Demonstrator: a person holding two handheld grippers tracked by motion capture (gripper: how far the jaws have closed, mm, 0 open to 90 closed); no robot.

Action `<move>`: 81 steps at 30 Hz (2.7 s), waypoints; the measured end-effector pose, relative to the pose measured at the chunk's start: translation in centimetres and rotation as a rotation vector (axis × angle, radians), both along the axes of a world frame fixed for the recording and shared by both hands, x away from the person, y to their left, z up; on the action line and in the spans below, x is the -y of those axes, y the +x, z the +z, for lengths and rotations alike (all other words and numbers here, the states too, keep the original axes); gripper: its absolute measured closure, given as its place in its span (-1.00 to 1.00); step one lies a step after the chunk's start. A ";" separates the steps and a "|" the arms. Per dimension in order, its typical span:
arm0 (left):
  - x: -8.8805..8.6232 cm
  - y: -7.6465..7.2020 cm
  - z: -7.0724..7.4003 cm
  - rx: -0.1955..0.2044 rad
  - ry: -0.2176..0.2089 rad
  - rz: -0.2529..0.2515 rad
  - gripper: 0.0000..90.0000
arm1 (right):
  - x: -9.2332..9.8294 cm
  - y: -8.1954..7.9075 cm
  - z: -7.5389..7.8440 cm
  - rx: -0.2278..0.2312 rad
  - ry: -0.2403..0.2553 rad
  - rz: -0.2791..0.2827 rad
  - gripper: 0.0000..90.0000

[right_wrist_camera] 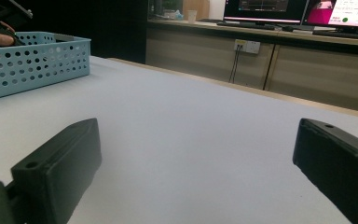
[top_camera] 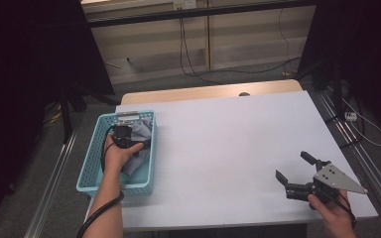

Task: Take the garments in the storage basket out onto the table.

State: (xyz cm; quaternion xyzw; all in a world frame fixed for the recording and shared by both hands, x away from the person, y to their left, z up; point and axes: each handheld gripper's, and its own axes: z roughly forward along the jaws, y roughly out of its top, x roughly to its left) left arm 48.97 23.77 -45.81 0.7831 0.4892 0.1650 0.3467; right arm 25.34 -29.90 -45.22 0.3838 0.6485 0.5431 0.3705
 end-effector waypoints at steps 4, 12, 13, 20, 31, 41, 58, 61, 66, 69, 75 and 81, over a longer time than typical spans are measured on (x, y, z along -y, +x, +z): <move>0.4 -0.1 0.2 -0.031 0.020 0.020 -0.83 | 0.1 0.1 -0.1 -0.004 0.001 -0.003 -0.99; 1.0 -0.1 0.7 -0.073 0.080 0.065 -0.54 | -0.1 -0.1 0.0 0.002 -0.014 0.001 -0.99; 1.2 -0.1 0.8 -0.076 0.085 0.076 -0.49 | -0.1 -0.1 0.0 0.003 -0.014 0.001 -0.99; 1.2 -0.1 1.6 -0.120 0.099 0.068 0.06 | -0.1 0.0 -0.1 -0.002 -0.013 0.000 -0.99; 1.5 0.3 2.6 -0.186 0.099 0.087 0.32 | 0.1 0.1 0.0 -0.003 -0.008 -0.004 -0.99; 0.3 0.0 4.8 -0.209 0.054 0.095 0.32 | 0.1 0.2 -0.1 -0.003 -0.003 -0.001 -0.98; -0.3 -0.6 11.7 -0.265 0.005 0.109 0.33 | 0.2 0.2 0.0 0.001 -0.001 -0.005 -0.98; -0.4 -0.8 12.7 -0.260 0.001 0.109 0.33 | 0.2 0.1 0.0 0.002 0.000 -0.006 -0.98; 0.3 -1.1 14.3 -0.249 -0.012 0.083 0.33 | 0.3 0.2 0.0 -0.001 0.000 -0.009 -0.98; 0.8 -1.4 15.2 -0.244 -0.017 0.061 0.33 | 0.3 0.2 0.0 0.000 0.001 -0.010 -0.98; 1.6 -1.7 16.7 -0.230 -0.031 0.032 0.33 | 0.3 0.1 0.1 0.002 0.002 -0.006 -0.98; 2.9 -2.1 17.5 -0.226 -0.023 -0.019 0.33 | 0.3 0.2 0.0 0.001 -0.001 -0.004 -0.98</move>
